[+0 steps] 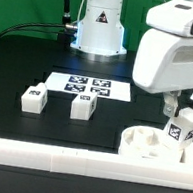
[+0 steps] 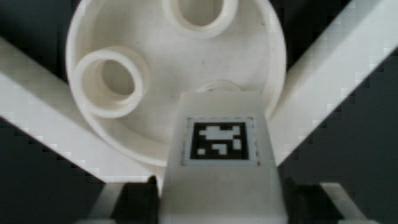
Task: Assemble stool
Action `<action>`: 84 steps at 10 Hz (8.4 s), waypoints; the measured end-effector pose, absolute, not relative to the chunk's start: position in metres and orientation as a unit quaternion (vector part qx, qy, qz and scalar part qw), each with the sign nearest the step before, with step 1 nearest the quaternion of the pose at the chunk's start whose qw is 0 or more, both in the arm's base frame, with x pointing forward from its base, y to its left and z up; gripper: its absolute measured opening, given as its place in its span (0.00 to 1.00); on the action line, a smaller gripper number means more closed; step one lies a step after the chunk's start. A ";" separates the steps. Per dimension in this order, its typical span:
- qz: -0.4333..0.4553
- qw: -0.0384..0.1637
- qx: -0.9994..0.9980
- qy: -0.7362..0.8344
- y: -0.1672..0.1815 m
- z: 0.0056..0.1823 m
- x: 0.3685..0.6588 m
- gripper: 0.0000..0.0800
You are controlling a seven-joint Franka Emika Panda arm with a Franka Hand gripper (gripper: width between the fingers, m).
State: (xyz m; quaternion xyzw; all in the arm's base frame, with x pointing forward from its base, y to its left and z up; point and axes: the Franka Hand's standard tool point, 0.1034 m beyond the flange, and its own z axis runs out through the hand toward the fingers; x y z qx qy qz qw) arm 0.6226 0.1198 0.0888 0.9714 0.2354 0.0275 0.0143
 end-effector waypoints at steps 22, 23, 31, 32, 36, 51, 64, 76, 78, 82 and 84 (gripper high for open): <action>0.003 -0.109 0.788 -0.606 0.139 0.120 0.615 0.77; 0.003 -0.109 0.789 -0.605 0.139 0.119 0.614 0.80; 0.015 -0.066 0.964 -0.258 0.149 0.115 0.607 0.81; 0.016 -0.066 0.969 -0.238 0.149 0.115 0.607 0.81; 0.018 -0.043 0.996 0.078 0.116 0.121 0.617 0.81; 0.000 -0.020 0.848 0.529 0.123 0.084 0.627 0.81; -0.001 -0.019 0.865 0.502 0.109 0.073 0.622 0.42; 0.007 -0.036 0.994 -0.103 0.119 0.071 0.623 0.42; 0.013 -0.048 0.969 -0.243 0.118 0.071 0.622 0.42; 0.001 -0.051 0.909 -0.415 0.119 0.071 0.622 0.42; -0.005 -0.056 0.882 -0.468 0.119 0.071 0.622 0.42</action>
Offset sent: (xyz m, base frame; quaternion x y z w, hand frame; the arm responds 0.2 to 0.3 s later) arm -0.0253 0.0147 -0.0082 -0.0002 0.0173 0.2963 0.9549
